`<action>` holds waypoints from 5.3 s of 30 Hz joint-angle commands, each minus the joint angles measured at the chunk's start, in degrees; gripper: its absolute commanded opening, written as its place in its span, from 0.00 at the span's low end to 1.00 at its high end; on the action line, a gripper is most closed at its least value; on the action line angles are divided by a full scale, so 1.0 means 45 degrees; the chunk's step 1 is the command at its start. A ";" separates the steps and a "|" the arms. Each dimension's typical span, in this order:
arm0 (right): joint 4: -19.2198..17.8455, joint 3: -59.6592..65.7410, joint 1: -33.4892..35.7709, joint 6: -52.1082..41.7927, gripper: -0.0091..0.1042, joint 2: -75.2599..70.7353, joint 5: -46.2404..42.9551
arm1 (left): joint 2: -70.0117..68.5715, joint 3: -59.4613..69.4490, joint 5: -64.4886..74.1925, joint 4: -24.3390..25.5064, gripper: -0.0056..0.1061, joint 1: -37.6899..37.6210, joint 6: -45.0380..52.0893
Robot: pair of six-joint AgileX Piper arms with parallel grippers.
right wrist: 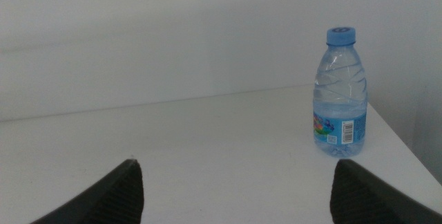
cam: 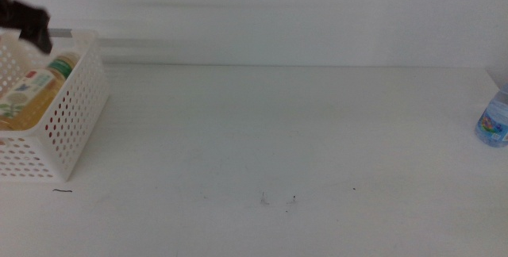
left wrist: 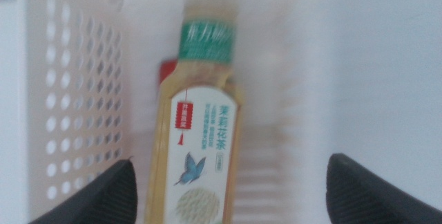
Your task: Use arms to grab the bottles and put them into the dustbin to the left of the table.
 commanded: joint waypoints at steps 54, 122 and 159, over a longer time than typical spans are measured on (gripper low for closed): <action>-0.0114 0.0048 -0.0096 -0.0030 0.83 -0.0057 -0.0115 | -1.1891 1.1384 -0.5248 -1.1773 0.89 -0.4528 0.9806; 0.5289 -0.5448 -0.0102 -0.4579 0.83 2.2561 -1.6104 | -1.1864 1.1384 -0.6025 -1.1746 0.89 -0.4528 0.9806; 0.7471 -0.9731 -0.0223 -0.6132 0.83 2.6668 -1.6154 | -1.1864 1.1384 -0.6075 -1.1455 0.89 -0.4528 0.9806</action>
